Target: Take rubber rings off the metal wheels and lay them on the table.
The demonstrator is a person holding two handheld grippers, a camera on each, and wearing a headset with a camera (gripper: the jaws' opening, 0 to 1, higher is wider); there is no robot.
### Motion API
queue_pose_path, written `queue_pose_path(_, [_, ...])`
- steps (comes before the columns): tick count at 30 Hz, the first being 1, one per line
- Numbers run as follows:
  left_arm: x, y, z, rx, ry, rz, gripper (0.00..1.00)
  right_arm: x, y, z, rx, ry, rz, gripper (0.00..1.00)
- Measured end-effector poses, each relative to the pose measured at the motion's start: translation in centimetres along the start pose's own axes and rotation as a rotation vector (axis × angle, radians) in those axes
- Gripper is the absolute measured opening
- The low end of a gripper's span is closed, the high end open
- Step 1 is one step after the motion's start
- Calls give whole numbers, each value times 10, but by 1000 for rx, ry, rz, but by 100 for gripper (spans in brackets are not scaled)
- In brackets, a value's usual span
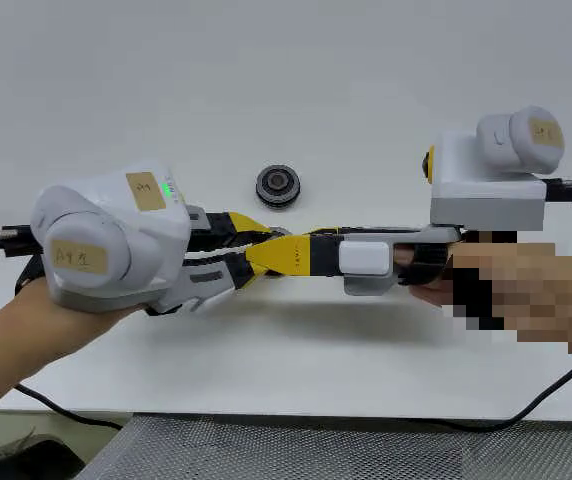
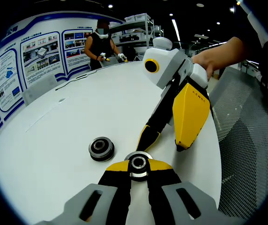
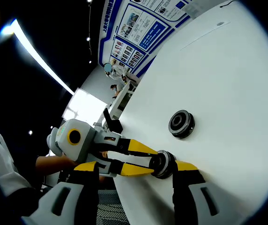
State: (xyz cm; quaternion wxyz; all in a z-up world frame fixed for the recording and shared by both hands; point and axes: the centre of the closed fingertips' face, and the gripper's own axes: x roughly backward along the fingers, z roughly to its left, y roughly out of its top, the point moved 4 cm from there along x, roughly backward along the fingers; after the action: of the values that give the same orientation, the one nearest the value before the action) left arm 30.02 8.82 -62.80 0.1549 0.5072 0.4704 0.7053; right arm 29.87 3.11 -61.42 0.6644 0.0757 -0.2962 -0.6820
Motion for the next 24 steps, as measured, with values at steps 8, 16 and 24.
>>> queue_pose_path(8, [0, 0, 0, -4, 1, 1, 12, -1, -2, 5, 23, -5, 21, 67])
queue_pose_path(16, [0, 0, 0, -10, 1, 4, 12, 1, -8, 8, 12, -5, 45, 68])
queue_pose_path(24, [0, 0, 0, -13, -3, 10, 12, -1, -10, 10, 8, -48, 32, 68])
